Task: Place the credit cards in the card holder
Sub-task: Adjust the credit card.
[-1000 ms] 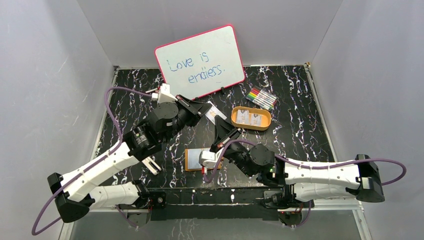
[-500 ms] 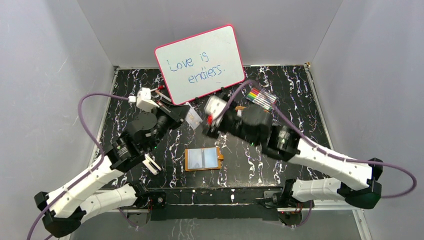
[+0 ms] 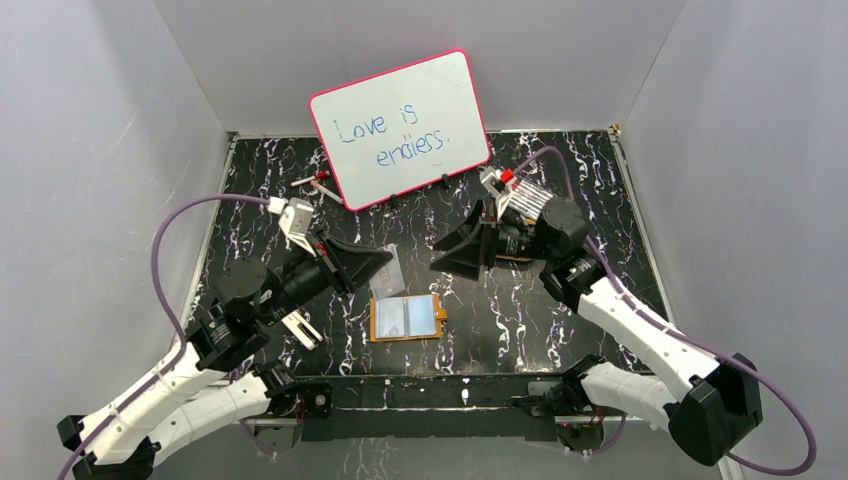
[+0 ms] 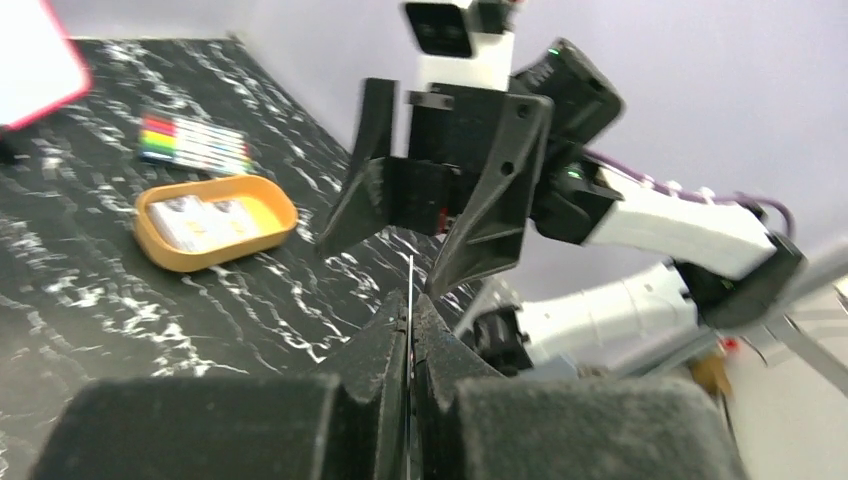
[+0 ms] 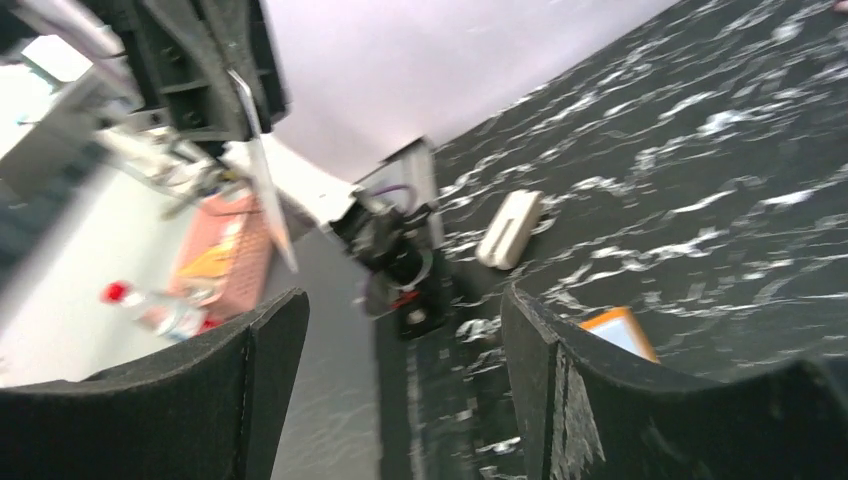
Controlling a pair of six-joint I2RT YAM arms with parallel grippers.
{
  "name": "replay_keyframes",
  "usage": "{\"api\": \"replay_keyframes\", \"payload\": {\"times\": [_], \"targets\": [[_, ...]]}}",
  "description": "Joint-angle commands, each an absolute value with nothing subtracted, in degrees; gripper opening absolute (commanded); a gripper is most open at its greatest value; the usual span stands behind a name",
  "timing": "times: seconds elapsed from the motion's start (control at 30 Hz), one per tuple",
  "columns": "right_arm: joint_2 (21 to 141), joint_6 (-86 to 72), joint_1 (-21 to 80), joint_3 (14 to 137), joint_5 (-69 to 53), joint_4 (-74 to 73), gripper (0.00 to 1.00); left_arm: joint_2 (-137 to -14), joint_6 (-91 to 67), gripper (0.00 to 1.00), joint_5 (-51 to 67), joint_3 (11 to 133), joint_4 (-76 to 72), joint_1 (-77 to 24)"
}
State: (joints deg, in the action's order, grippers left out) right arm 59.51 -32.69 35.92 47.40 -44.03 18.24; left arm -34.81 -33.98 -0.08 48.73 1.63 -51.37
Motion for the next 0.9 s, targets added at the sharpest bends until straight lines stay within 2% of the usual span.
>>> {"api": "replay_keyframes", "payload": {"times": [0.0,0.2,0.47,0.73,0.87], "targets": [[55.5,-53.4,35.7,42.0,-54.9,44.6,0.78,-37.5,-33.4,0.0,16.5,47.4,-8.8,-51.2],[53.4,-58.8,35.9,38.4,-52.1,51.0,0.72,-43.9,-37.9,0.0,20.4,46.9,-18.9,-51.2],[53.3,-60.4,36.0,38.5,-50.5,50.6,0.52,-47.0,-41.6,0.0,15.9,45.5,-24.8,-51.2],[53.0,-56.4,36.5,39.6,-51.5,41.8,0.52,-46.5,-42.3,0.0,15.3,45.0,-25.9,-51.2],[53.8,-55.8,38.0,40.1,-51.4,41.0,0.45,-47.0,-42.4,0.0,15.8,45.1,-26.2,-51.2]]}}
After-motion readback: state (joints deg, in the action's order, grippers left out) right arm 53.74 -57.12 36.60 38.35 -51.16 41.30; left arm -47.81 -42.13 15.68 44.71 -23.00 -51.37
